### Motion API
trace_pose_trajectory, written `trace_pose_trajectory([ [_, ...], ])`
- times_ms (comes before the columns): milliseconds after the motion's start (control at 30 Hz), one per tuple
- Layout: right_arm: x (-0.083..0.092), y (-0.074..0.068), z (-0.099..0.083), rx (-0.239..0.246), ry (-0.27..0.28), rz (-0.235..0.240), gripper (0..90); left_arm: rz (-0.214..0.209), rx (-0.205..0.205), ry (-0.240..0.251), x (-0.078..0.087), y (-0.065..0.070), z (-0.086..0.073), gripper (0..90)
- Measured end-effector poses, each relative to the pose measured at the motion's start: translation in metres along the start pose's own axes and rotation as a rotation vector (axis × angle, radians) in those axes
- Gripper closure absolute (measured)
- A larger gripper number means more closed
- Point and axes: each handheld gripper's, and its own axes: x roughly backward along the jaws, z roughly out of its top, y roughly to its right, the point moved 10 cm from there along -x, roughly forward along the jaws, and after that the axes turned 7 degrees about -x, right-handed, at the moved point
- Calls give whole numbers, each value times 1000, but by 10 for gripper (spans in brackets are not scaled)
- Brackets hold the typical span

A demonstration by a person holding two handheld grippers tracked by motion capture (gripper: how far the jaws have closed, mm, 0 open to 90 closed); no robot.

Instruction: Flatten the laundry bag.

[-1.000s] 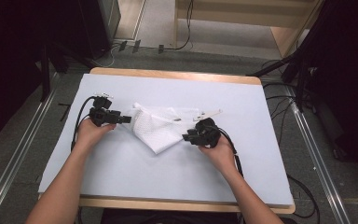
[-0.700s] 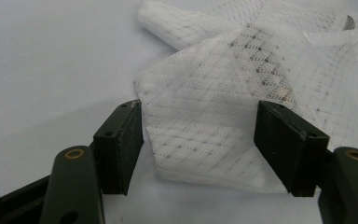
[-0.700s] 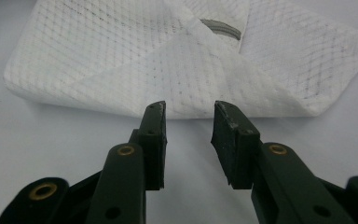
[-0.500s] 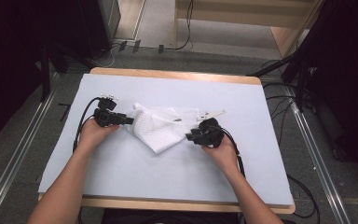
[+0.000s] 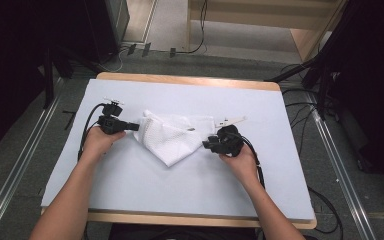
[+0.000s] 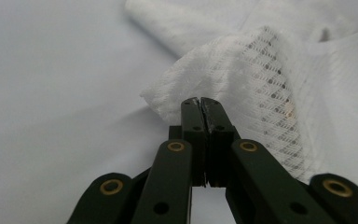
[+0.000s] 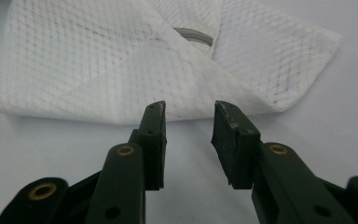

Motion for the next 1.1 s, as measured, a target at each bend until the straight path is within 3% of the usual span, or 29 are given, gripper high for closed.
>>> trace_pose_trajectory([
  [167,5,8,2,-11,14,-11,662,-12,-78,45,18,24,14,900],
  [367,14,17,5,-30,30,-25,662,-52,-121,92,30,55,27,900],
  [500,19,23,7,-40,42,-35,662,-89,-182,118,35,86,36,900],
  [767,27,35,11,-60,60,-51,663,-151,-269,80,16,138,31,900],
  [900,28,35,13,-62,64,-50,665,-169,-293,34,-1,154,20,900],
  [1100,29,37,14,-60,63,-56,665,-235,-321,-6,-20,181,8,900],
])
